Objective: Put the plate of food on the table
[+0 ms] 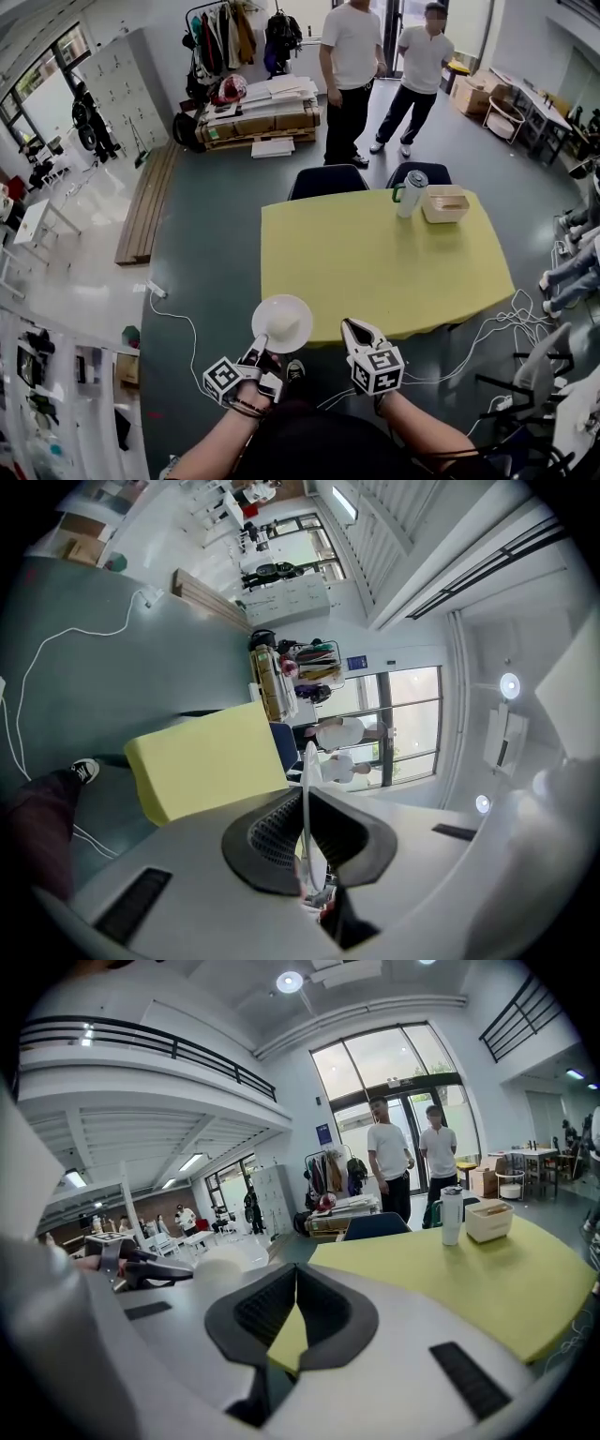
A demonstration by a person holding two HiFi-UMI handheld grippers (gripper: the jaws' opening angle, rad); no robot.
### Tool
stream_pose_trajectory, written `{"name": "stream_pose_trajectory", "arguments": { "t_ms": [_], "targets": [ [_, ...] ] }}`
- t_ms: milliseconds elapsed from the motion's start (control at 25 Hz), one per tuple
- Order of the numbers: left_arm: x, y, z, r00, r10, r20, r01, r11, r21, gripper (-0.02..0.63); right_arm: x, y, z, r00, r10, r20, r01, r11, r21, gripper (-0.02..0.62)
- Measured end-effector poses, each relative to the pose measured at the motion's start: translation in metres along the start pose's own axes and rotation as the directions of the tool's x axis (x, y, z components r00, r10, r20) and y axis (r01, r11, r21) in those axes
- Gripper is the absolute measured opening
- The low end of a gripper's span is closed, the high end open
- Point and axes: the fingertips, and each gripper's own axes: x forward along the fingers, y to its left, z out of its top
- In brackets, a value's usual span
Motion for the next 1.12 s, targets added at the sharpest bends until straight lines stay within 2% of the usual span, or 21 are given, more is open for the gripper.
{"name": "stream_pose_trajectory", "arguments": {
  "t_ms": [280,520,760,920,1120],
  "targets": [
    [0.055,-0.009,0.072,0.999,-0.019,-0.046,0.02,1.0,0.01,0.018,0.077,0.003,0.047,0.999,-0.043,0.025,0.043,0.999,0.003,0.012],
    [0.098,-0.012,0.117,0.995,-0.058,-0.084,0.06,0.998,0.026,0.018,0.119,0.014,0.067,0.998,-0.055,0.037,0.055,0.998,-0.004,0.012],
    [0.129,-0.01,0.122,0.992,-0.072,-0.101,0.074,0.997,0.017,0.018,0.134,-0.004,0.074,0.997,-0.075,0.028,0.076,0.997,-0.001,0.012],
    [0.143,-0.008,0.122,0.991,-0.09,-0.095,0.089,0.996,-0.011,0.018,0.145,-0.01,0.08,0.998,-0.057,0.013,0.057,0.998,-0.014,0.012],
    [0.168,0.0,0.128,0.991,-0.085,-0.101,0.086,0.996,0.004,0.018,0.163,-0.018,0.091,1.0,-0.025,0.011,0.025,0.999,-0.029,0.012]
  ]
}}
